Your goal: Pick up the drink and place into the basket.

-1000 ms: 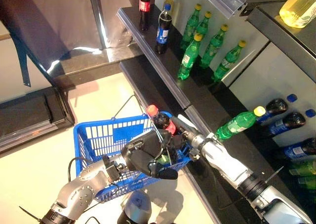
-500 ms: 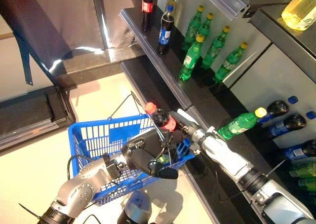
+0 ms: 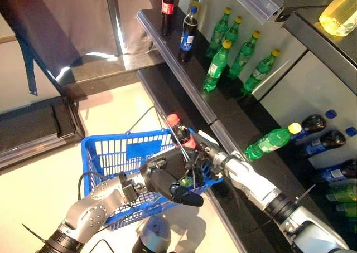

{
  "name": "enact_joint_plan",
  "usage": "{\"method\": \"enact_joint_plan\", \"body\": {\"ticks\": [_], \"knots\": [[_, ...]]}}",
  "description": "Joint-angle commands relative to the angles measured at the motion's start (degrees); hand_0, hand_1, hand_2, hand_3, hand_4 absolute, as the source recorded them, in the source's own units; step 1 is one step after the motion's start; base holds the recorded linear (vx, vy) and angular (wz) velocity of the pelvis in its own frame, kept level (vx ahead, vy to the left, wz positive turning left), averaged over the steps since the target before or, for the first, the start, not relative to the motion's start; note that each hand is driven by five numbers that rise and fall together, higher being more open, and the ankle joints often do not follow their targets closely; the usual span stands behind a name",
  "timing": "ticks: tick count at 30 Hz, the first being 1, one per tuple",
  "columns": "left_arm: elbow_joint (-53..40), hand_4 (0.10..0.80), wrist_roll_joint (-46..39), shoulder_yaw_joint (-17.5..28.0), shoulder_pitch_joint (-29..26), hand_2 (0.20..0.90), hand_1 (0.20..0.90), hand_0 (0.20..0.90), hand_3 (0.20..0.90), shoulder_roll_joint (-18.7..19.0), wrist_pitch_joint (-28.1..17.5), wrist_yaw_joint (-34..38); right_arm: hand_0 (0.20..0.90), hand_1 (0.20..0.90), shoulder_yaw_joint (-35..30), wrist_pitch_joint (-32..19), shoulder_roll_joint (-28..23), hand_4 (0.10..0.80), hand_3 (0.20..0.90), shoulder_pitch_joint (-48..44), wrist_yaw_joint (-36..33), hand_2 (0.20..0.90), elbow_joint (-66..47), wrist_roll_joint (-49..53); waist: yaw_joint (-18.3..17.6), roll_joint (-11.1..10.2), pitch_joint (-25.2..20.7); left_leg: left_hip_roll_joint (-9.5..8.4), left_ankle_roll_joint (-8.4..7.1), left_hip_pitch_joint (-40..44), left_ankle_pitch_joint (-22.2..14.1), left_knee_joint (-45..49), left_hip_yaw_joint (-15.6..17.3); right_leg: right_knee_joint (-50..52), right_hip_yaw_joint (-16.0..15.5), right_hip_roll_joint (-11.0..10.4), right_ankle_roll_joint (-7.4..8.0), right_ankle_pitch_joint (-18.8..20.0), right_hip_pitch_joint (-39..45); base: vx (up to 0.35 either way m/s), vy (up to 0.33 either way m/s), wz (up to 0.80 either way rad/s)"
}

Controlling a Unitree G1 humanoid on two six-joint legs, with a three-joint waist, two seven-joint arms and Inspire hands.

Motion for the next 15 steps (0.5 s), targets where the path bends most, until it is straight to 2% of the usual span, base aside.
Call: {"method": "enact_joint_plan", "body": {"ticks": [1,8,15], "knots": [[-18.7,0.100,-12.1,-4.1,-11.9,0.300,0.300,0.300,0.200,-11.2,-6.4,-13.2,0.300,0.300,1.9,-9.7,4.1,0.100,0.200,-1.8,5.3,0.300,-3.5,2.9,-0.8,1.2,-12.1,0.14,0.63,3.0,-2.1,-2.1,-2.6,4.9,1.4,0.8,-2.44,2.5,-3.1,-0.009,0.035,-0.01],[-18.5,0.100,-11.7,-3.0,-11.0,0.300,0.300,0.300,0.200,-11.6,-6.6,-13.5,0.300,0.300,-1.8,-9.3,5.5,0.100,0.200,1.1,7.7,0.300,-2.8,9.5,-1.8,1.6,-12.7,0.38,0.68,3.3,-2.3,-2.1,-1.4,4.8,2.0,0.7,-2.31,2.4,-3.1,0.000,0.000,0.00],[-18.4,0.100,-11.5,-2.5,-10.7,0.300,0.300,0.300,0.200,-12.1,-5.9,-13.6,0.300,0.300,-2.4,-9.4,6.4,0.100,0.200,2.7,9.1,0.300,-1.5,8.7,-2.0,1.8,-13.0,0.44,0.68,3.4,-2.4,-2.1,-1.0,4.6,2.1,0.7,-2.32,2.4,-3.0,0.001,0.000,0.00]]}}
